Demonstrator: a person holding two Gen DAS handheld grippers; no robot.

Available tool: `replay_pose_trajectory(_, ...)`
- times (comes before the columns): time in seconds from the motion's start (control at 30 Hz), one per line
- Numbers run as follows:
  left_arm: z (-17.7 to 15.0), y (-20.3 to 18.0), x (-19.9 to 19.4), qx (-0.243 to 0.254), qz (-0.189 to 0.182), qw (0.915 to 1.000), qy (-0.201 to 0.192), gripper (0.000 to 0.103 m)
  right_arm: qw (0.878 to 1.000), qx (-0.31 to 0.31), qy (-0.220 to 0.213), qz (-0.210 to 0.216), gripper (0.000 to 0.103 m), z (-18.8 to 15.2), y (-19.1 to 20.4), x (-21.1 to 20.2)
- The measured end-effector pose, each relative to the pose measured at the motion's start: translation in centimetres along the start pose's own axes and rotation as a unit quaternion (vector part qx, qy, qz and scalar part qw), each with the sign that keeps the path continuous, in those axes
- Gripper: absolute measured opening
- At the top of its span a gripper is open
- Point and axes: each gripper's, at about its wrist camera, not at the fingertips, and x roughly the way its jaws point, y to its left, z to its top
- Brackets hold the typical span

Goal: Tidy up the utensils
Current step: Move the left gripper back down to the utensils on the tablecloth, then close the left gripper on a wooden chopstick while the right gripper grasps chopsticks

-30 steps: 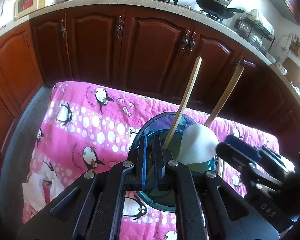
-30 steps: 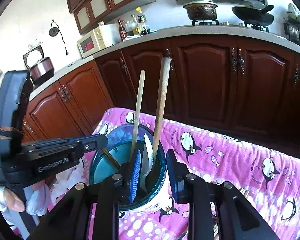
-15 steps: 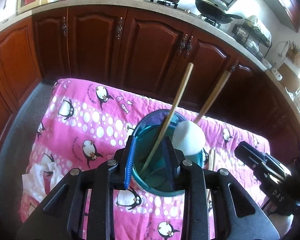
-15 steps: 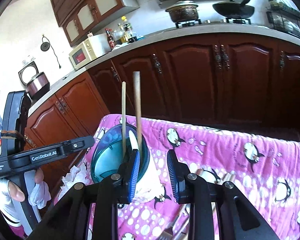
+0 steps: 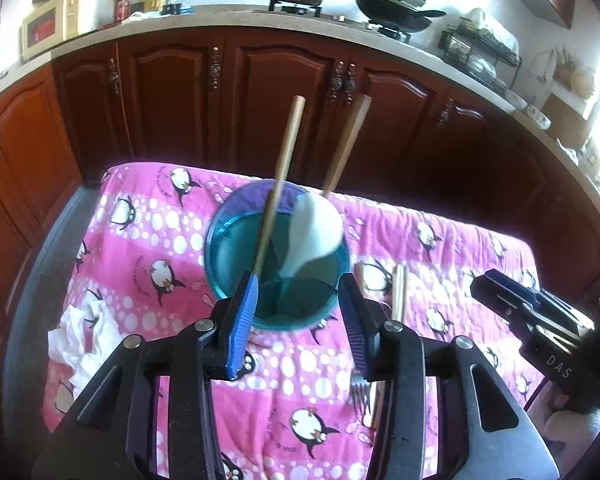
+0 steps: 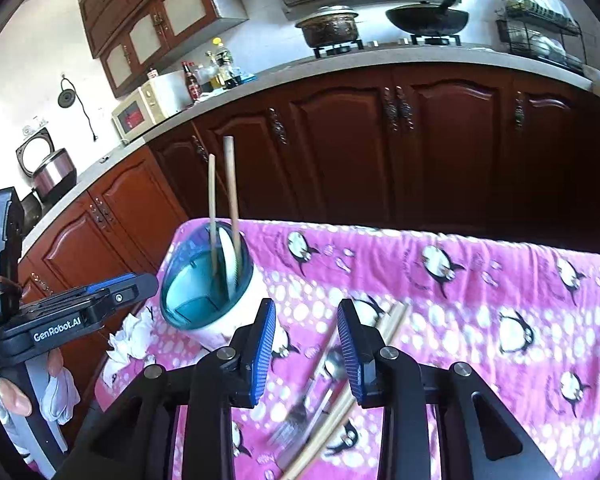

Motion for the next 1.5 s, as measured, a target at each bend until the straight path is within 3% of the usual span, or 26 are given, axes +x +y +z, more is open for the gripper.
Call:
replay_pose_trajectory(0.3, -1.5, -3.0, -0.3, 0.018, -0.016, 0.9997, 0.008, 0.046, 0.999, 0.012, 0.009, -0.028, 0.036, -2.0, -1.9, -2.3)
replay_pose_trajectory(0.53, -2.6, -3.9, 0.4, 0.02, -0.033, 0.9989, 0.027, 0.051, 0.998, 0.037, 0.031, -0.04, 0.037, -3.6, -4.6, -1.4)
replay_pose_trajectory(0.8, -4.7, -4.2, 2.8, 0.031, -0.032, 0.9969, 0.065, 0.051, 0.991, 0.083, 0.099, -0.032, 0.037, -4.9, -7.5, 4.7)
replay_pose_trajectory(0.93, -5.3, -3.8, 3.7, 0.031, -0.031, 0.996, 0.077, 0.051, 0.984, 0.119, 0.132, -0.003, 0.037, -5.3, -8.4, 8.2)
replay_pose_trajectory(1.17, -5.3, -2.0, 5.1, 0.011, -0.026, 0.9956, 0.09, 0.051, 0.98, 0.088, 0.18, 0.001, 0.037, -6.4, -6.4, 11.9)
replay_pose_trajectory(1.27, -5.3, -2.0, 5.6, 0.009, -0.028, 0.995, 0.096, 0.051, 0.982, 0.065, 0.174, -0.027, 0.027, -6.9, -5.7, 12.3)
replay_pose_trajectory(1.3, -5.5, -2.0, 5.6, 0.01, -0.029, 0.9948, 0.097, 0.051, 0.982, 0.07, 0.174, -0.023, 0.019, -7.0, -5.9, 12.0)
replay_pose_trajectory(1.37, -5.5, -2.2, 5.6, 0.012, -0.034, 0.9946, 0.098, 0.051, 0.98, 0.096, 0.172, -0.014, 0.017, -7.3, -6.8, 11.0)
replay_pose_trajectory(1.5, -5.6, -3.2, 5.9, 0.02, -0.044, 0.9937, 0.101, 0.051, 0.978, 0.101, 0.172, -0.057, 0.015, -9.0, -10.2, 7.8)
